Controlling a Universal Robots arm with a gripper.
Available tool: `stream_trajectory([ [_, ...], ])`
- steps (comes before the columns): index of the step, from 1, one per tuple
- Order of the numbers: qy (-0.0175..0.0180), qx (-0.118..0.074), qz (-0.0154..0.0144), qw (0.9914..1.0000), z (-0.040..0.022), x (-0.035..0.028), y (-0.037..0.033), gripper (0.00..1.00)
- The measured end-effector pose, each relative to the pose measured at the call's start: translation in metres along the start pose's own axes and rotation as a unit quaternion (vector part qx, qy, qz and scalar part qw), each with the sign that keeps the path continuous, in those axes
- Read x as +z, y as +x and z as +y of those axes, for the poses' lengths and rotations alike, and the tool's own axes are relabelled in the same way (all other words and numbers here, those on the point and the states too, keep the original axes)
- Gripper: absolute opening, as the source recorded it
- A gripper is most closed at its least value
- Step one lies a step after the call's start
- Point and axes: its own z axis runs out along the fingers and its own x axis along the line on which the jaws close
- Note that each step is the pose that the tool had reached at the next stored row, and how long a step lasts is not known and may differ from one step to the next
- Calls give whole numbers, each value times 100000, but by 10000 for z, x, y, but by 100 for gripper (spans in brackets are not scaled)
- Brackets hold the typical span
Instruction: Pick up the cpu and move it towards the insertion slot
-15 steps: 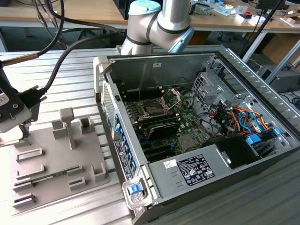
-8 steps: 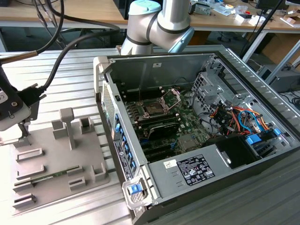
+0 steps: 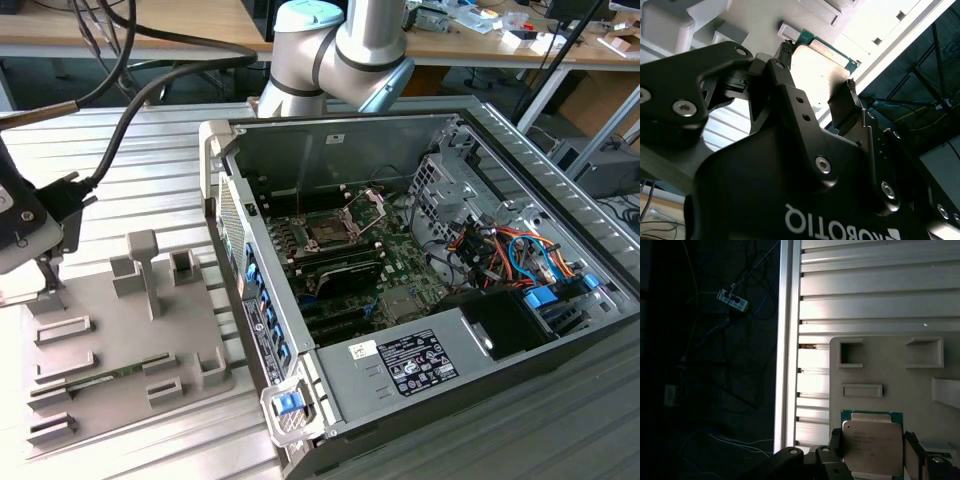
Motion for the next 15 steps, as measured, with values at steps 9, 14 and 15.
stream_trajectory([
  [9, 4, 3, 2, 100000, 2, -64, 0, 55],
  [14, 1, 1, 5, 100000, 3, -107, 0, 55],
  [15, 1, 2, 0, 100000, 4, -116, 0, 55],
])
